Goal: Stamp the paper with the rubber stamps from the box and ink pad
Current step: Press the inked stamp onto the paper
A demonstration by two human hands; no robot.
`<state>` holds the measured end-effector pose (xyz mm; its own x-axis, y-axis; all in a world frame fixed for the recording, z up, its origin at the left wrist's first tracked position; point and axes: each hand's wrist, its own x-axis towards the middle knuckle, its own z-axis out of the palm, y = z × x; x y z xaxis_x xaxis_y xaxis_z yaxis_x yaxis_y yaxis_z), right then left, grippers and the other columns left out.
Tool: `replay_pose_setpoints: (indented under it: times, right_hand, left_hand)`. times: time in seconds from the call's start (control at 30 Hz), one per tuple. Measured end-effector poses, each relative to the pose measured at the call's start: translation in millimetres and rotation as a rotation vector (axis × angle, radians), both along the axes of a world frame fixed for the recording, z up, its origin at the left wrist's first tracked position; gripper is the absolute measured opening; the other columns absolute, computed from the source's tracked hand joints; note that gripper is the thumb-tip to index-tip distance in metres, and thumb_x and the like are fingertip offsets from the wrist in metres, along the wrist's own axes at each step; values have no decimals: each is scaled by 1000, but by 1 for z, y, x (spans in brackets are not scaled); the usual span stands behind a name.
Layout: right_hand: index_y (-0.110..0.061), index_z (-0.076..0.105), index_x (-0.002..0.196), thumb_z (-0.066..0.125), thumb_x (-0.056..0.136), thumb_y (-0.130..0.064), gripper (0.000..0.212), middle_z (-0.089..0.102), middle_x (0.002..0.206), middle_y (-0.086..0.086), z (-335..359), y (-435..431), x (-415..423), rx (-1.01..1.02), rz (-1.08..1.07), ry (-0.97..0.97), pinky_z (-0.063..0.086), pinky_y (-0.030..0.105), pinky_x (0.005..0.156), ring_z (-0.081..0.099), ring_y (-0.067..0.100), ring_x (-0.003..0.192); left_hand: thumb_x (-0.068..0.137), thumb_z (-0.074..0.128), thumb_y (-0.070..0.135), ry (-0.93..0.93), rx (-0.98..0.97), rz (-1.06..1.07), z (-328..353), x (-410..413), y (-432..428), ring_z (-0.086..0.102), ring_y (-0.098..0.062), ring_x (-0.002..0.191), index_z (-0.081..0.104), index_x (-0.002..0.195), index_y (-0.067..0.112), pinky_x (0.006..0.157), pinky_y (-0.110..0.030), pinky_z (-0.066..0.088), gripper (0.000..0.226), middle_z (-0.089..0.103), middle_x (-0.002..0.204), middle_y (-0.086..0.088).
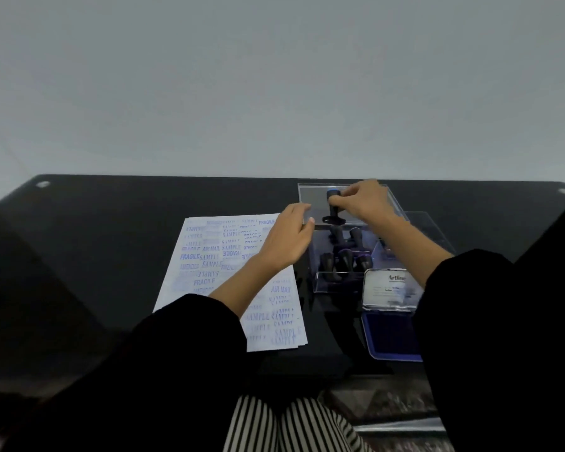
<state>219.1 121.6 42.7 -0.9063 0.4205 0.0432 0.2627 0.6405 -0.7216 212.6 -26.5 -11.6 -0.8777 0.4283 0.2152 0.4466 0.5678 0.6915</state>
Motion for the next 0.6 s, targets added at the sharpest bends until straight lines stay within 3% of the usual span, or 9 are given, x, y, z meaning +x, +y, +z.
replay_pose_setpoints:
  times: [0.1,0.2,0.33,0.4,0.5,0.6]
  right_hand:
    - [-7,69,104,69,82,-28,30,67,110,11,18,8,29,-14,-26,44,49,38,91,60,24,106]
    - [-8,68,106,70,81,-26,31,65,113,10,30,18,57,-39,-62,78,49,33,88,59,21,102]
    - [-11,58,112,69,81,-18,33,58,108,8,29,29,109,-128,-37,140,47,17,53,55,13,74]
    - [-14,56,115,66,82,-12,35,58,98,7,19,34,137,-138,-26,159,43,14,41,55,15,69]
    - [-15,58,115,64,83,-7,33,55,74,2,-5,38,170,-153,-46,138,49,15,42,55,16,65]
    - [-11,57,104,62,82,-2,24,56,70,7,-32,36,191,-207,-84,112,52,17,42,55,14,60]
  left_hand:
    - [99,37,21,25,-20,5,23,15,-5,40,-21,131,42,137,9,109,-34,33,40,42,142,-8]
    - [99,39,18,42,-24,-27,44,34,-8,43,-22,128,46,133,8,108,-33,34,37,46,139,-9]
    - [99,41,20,8,62,-81,58,73,-9,53,-21,117,55,124,5,98,-26,38,32,58,127,-10]
    - [98,44,21,-20,113,-114,51,94,-7,57,-20,109,59,118,5,92,-24,41,30,62,120,-10]
    - [95,50,23,-81,138,-135,24,121,0,60,-17,101,62,113,5,90,-26,47,28,66,113,-11]
    - [90,59,29,-170,104,-126,-8,137,6,59,-21,110,58,119,5,93,-25,44,37,63,119,-11]
